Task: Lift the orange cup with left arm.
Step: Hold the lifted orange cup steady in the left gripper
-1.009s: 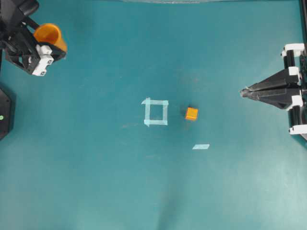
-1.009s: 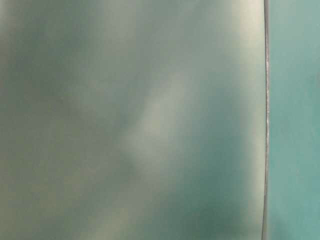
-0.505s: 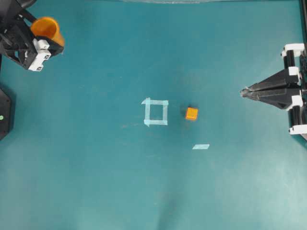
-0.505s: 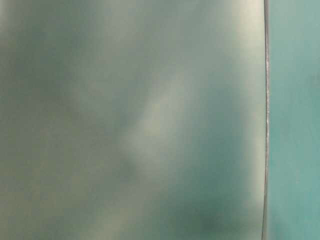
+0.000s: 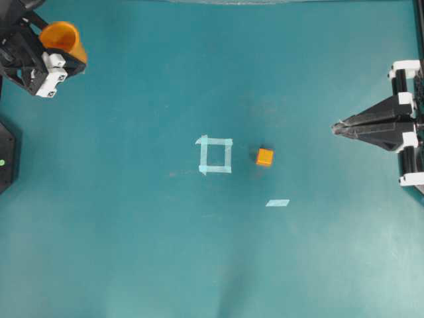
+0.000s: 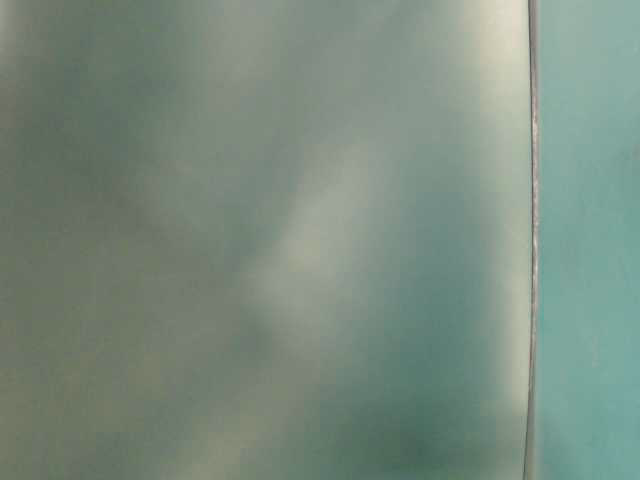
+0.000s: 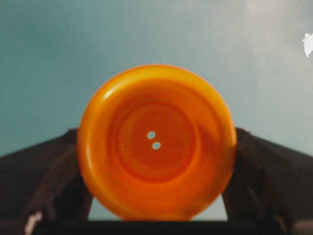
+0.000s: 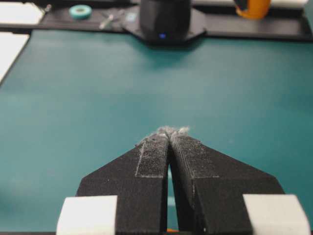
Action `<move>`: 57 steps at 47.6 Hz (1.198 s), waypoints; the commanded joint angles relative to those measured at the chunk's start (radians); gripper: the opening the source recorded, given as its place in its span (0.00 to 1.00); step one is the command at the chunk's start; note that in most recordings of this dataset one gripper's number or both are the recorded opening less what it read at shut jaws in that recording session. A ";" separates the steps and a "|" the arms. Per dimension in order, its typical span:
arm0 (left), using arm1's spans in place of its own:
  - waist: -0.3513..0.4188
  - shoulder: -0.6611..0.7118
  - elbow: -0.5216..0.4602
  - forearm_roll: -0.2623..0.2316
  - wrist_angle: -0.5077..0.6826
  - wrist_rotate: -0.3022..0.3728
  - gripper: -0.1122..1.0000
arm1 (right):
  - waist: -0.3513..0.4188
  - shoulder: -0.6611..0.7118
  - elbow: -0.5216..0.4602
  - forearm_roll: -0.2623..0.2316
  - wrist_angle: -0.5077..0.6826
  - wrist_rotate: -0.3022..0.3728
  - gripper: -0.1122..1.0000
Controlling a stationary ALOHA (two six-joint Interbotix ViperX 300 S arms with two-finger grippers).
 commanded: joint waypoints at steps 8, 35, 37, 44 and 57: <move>-0.002 -0.017 -0.031 0.003 0.011 0.002 0.71 | 0.002 0.003 -0.028 0.000 -0.003 0.000 0.10; -0.002 -0.017 -0.031 0.003 0.014 0.002 0.71 | 0.002 0.003 -0.028 0.000 -0.003 0.000 0.10; -0.002 -0.018 -0.031 0.003 0.014 0.002 0.71 | 0.000 0.002 -0.028 0.000 -0.003 0.000 0.10; -0.002 -0.017 -0.031 0.003 0.014 0.002 0.71 | 0.000 0.003 -0.028 0.000 -0.003 0.000 0.10; -0.002 -0.017 -0.029 0.003 0.014 0.002 0.71 | 0.002 0.003 -0.028 0.000 -0.003 0.000 0.10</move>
